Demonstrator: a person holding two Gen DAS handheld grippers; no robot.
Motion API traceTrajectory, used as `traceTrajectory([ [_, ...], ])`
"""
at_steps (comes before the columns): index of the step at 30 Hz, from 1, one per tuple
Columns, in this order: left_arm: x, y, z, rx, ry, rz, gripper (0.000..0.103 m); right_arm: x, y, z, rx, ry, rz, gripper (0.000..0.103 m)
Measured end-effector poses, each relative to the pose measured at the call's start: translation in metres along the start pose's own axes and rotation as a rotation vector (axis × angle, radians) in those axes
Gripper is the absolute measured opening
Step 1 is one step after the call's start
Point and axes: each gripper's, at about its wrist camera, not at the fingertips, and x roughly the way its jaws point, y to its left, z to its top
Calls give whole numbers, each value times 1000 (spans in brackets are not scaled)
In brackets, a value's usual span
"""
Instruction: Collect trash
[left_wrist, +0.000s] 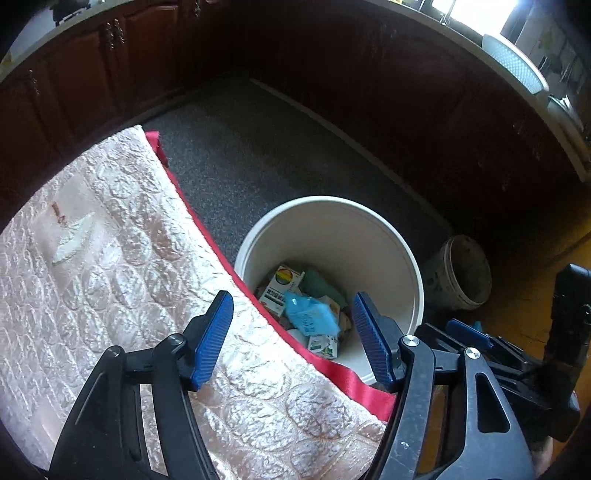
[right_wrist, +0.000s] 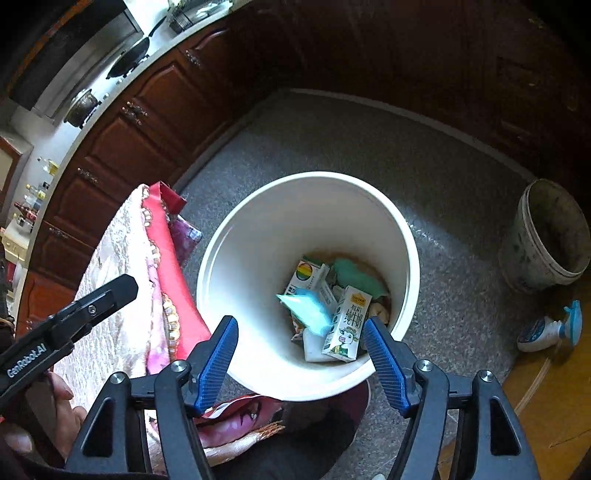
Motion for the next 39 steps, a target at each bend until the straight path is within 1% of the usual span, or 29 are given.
traceTrajectory([
  [3, -9, 1, -5, -2, -18, 13, 66, -7, 4, -2, -10, -22, -10, 68],
  [9, -46, -5, -24, 38, -80, 64, 66, -24, 20, -10, -44, -79, -17, 69],
  [13, -78, 4, -40, 26, -148, 66, 66, -43, 35, -16, -78, -130, -27, 70],
  [14, -85, 6, -43, 19, -166, 70, 66, -49, 40, -18, -87, -146, -26, 73],
  [16, -106, 11, -51, 9, -213, 74, 66, -62, 48, -22, -104, -184, -35, 77],
  [17, -112, 9, -46, 8, -227, 79, 66, -67, 52, -24, -113, -199, -39, 77],
  [19, -132, 14, -52, 6, -274, 94, 66, -80, 62, -28, -135, -229, -47, 77],
  [20, -139, 13, -53, 8, -291, 98, 71, -86, 67, -31, -142, -242, -49, 77],
  [21, -146, 14, -55, 8, -313, 101, 80, -91, 71, -34, -149, -257, -52, 77],
  [24, -179, 20, -68, -7, -404, 96, 84, -114, 86, -43, -182, -327, -58, 79],
  [27, -208, 24, -82, 1, -475, 123, 86, -139, 102, -54, -212, -402, -61, 86],
  [29, -222, 25, -89, 11, -513, 137, 86, -154, 113, -62, -234, -455, -75, 93],
  [32, -239, 29, -100, 27, -557, 153, 86, -173, 125, -74, -259, -523, -93, 96],
  [34, -251, 28, -109, 38, -580, 160, 87, -183, 130, -81, -261, -556, -86, 97],
  [36, -257, 31, -114, 34, -604, 162, 87, -190, 134, -88, -262, -575, -74, 98],
  [39, -266, 30, -123, 33, -634, 168, 87, -200, 141, -99, -274, -609, -99, 100],
])
